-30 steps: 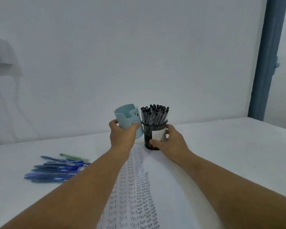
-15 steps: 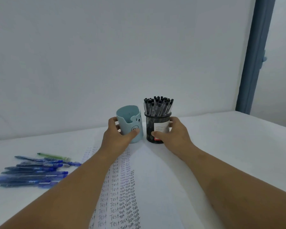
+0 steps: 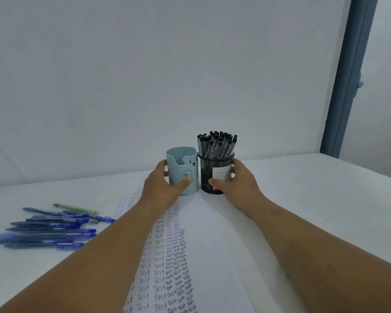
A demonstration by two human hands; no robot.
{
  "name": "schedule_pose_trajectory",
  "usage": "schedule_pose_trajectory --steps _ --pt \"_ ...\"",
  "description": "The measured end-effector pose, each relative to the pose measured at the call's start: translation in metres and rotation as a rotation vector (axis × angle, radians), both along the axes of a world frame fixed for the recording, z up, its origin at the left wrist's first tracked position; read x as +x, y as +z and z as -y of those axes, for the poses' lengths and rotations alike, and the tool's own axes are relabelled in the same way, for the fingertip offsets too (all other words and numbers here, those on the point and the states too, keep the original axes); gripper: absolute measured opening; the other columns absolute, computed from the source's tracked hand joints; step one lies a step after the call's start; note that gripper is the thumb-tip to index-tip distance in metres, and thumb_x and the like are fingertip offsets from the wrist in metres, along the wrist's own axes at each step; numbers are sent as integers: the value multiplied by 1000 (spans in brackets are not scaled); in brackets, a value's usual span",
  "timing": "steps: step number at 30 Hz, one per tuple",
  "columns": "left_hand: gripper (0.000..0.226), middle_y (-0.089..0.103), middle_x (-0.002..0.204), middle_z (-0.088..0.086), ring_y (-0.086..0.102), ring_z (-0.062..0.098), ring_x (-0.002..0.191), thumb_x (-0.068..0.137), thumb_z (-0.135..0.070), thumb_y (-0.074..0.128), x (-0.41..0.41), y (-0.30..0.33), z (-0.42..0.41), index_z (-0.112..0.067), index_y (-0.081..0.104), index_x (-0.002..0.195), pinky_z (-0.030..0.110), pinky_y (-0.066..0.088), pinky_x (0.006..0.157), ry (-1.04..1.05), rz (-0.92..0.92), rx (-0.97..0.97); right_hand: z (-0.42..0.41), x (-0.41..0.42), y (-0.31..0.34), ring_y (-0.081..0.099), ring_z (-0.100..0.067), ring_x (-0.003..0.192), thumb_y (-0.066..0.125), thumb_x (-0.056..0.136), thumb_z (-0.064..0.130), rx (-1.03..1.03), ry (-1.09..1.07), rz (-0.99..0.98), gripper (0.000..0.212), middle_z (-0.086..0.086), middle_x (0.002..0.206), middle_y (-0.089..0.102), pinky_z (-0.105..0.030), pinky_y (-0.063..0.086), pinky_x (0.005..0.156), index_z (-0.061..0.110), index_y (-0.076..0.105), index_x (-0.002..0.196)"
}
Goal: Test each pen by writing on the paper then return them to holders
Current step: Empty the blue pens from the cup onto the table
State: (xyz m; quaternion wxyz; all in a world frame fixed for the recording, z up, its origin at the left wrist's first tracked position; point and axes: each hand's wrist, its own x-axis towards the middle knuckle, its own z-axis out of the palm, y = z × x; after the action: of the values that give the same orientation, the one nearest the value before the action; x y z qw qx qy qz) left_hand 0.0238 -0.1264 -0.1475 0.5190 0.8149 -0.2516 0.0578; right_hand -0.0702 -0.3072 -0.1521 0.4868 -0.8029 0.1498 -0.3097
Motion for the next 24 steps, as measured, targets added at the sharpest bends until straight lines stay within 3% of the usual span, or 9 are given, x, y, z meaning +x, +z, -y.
schedule_pose_trajectory --steps 3,7,10,13,18,24 --pt "75 63 116 -7 65 13 101 80 -51 78 0 0 0 -32 42 143 26 50 77 15 -3 6 1 1 -1 66 -13 102 82 82 22 2 9 10 59 8 118 63 -28 53 85 24 50 132" --pt "80 62 122 -5 66 14 100 77 -38 84 0 0 0 -25 39 142 27 51 78 26 -40 0 1 -1 0 61 -9 97 79 85 15 21 29 42 73 22 101 53 -21 47 80 26 38 144" --pt "73 61 121 -4 65 13 98 79 -29 83 0 1 1 -24 40 137 22 47 69 27 -50 6 2 0 -1 61 -7 96 79 85 13 36 37 47 77 23 100 51 -18 47 74 27 35 147" --pt "74 60 120 -5 65 15 99 80 -29 83 -1 0 0 -23 39 139 22 46 70 18 -34 9 3 1 -2 62 -6 94 78 85 13 40 39 48 76 24 101 53 -16 47 70 29 36 146" --pt "75 62 126 0 65 16 102 80 -30 83 -2 0 -1 -23 39 140 27 49 79 14 -26 12 3 3 -3 65 -14 105 80 84 16 56 44 53 78 10 113 60 -25 52 81 33 35 145" --pt "75 63 128 2 65 17 104 81 -32 82 0 -1 1 -25 38 141 29 49 83 12 -21 17 5 3 -2 65 -17 106 79 85 15 46 53 56 77 25 103 54 -31 54 87 34 36 146"
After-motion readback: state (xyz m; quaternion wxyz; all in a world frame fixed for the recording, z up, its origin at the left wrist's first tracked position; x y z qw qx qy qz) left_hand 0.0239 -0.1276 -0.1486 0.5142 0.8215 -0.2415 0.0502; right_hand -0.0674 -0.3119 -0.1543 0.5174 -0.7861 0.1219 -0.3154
